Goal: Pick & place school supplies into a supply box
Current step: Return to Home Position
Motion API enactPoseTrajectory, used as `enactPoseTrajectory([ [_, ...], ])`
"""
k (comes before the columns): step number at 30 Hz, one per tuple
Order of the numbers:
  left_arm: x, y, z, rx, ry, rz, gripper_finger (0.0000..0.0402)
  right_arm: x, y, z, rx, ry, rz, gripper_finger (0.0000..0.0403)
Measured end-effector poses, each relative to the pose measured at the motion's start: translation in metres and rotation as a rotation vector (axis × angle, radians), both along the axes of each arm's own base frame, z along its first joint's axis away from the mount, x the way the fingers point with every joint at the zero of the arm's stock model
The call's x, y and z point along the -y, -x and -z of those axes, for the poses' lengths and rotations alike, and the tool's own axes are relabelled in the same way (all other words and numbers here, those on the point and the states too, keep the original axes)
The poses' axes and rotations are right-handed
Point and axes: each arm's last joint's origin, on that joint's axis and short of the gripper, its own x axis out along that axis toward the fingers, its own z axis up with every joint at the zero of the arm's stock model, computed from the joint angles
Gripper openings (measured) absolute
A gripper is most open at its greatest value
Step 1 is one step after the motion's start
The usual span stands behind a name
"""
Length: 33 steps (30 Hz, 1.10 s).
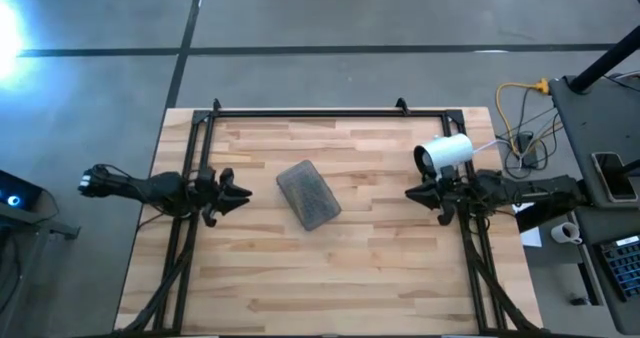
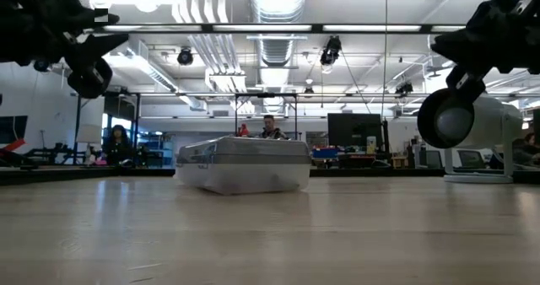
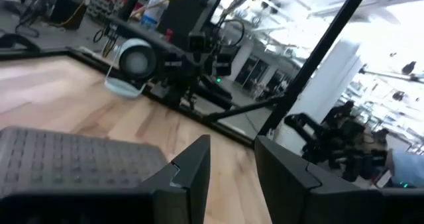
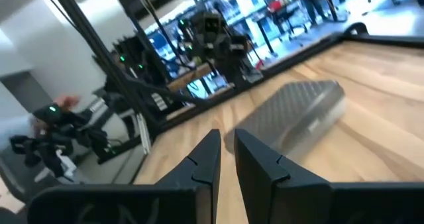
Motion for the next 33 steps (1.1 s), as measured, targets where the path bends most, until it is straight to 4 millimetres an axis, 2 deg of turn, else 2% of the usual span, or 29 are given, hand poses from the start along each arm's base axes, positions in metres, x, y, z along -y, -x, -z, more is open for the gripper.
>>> enactPoseTrajectory([
  [5, 0.001, -0.005, 0.006, -0.064, -0.013, 0.000, 0.0104, 0.000, -0.002, 0.003, -0.039, 0.003, 0.000, 0.0038],
  [10, 0.000, 0.000, 0.012, -0.077, -0.014, 0.001, 0.0104, 0.000, -0.001, 0.003, -0.031, 0.003, 0.000, 0.0038],
  [15, -0.003, 0.004, 0.009, -0.031, -0.005, -0.017, 0.0104, 0.001, 0.001, 0.003, -0.028, 0.002, 0.014, 0.0038],
  [25, -0.016, 0.005, 0.008, -0.015, -0.001, -0.157, 0.0104, 0.006, 0.002, 0.003, -0.022, 0.001, 0.057, 0.0038],
  [33, -0.018, 0.005, 0.008, -0.016, -0.001, -0.172, 0.0104, 0.006, 0.002, 0.003, -0.022, 0.001, 0.057, 0.0038],
])
